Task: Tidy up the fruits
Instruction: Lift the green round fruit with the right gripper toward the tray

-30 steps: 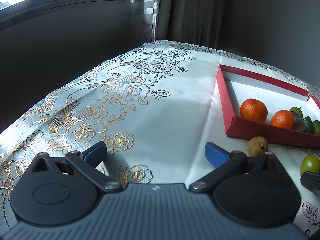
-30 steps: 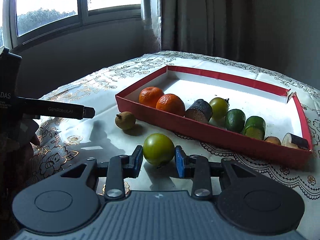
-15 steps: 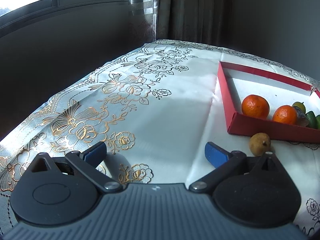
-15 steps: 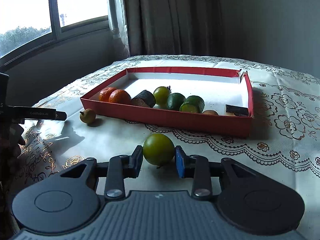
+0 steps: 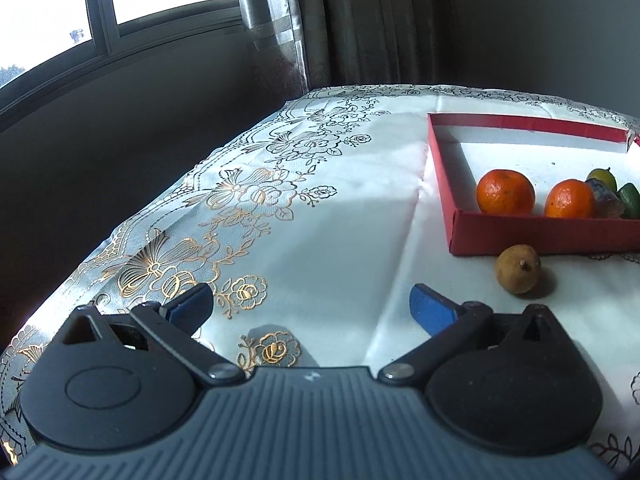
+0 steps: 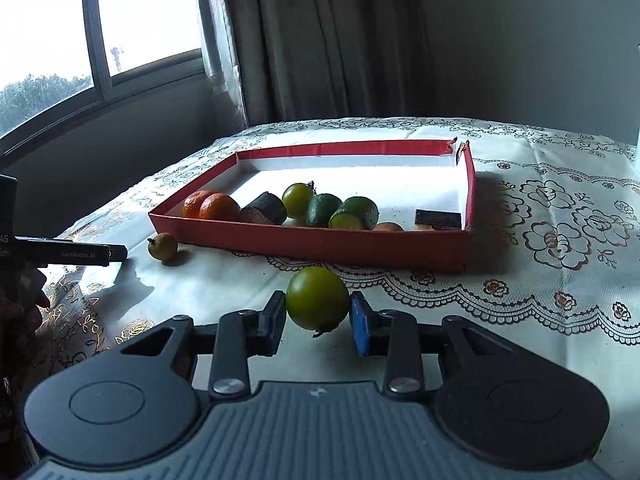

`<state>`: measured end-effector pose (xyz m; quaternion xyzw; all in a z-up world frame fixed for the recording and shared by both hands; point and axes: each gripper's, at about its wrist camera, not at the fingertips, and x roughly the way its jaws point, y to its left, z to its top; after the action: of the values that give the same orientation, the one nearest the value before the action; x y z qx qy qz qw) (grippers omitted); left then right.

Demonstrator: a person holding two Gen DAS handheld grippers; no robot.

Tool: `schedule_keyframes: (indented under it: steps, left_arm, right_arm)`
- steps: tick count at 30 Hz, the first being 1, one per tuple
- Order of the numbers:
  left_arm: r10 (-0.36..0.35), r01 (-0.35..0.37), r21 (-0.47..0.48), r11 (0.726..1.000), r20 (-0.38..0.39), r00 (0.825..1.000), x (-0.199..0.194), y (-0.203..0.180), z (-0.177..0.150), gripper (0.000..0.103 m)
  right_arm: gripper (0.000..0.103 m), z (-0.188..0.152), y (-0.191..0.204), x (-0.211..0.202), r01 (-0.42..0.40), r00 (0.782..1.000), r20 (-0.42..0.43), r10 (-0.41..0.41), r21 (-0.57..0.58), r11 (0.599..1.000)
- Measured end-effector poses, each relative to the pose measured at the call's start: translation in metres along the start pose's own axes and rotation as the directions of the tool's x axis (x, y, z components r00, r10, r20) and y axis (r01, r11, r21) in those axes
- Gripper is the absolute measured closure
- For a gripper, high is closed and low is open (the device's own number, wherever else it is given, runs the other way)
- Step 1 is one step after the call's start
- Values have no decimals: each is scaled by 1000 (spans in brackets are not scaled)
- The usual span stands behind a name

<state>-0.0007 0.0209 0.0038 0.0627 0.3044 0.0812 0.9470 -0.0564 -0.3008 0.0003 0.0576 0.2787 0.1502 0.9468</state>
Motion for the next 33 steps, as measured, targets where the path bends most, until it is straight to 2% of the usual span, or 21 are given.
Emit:
schedule_keyframes:
  steps: [6, 10, 14, 17, 28, 33]
  left_arm:
    - [-106, 106, -4, 994, -12, 994, -10, -20, -3, 0]
    - [-120, 120, 29, 992, -4, 993, -14, -34, -1, 0]
    - [-150, 150, 21, 988, -3, 989, -16, -39, -1, 0]
    - [-146, 146, 36, 989, -19, 989, -14, -43, 0, 0]
    - [-180, 180, -11, 984, -49, 982, -8, -36, 0, 0]
    - [-200, 198, -41, 979, -58, 978, -5, -32, -1, 0]
  right_arm:
    - [69, 0, 0, 0, -4, 1000, 2, 4, 3, 1000]
    - [69, -1, 0, 0, -5, 1000, 1, 5, 5, 1000]
    - [69, -1, -1, 1, -5, 1000, -3, 5, 11, 1000]
    - [69, -2, -2, 2, -7, 1000, -11, 7, 18, 1000]
    - [69, -2, -1, 7, 15, 999, -46, -14, 16, 1000]
    - [69, -1, 7, 10, 57, 998, -42, -57, -2, 998]
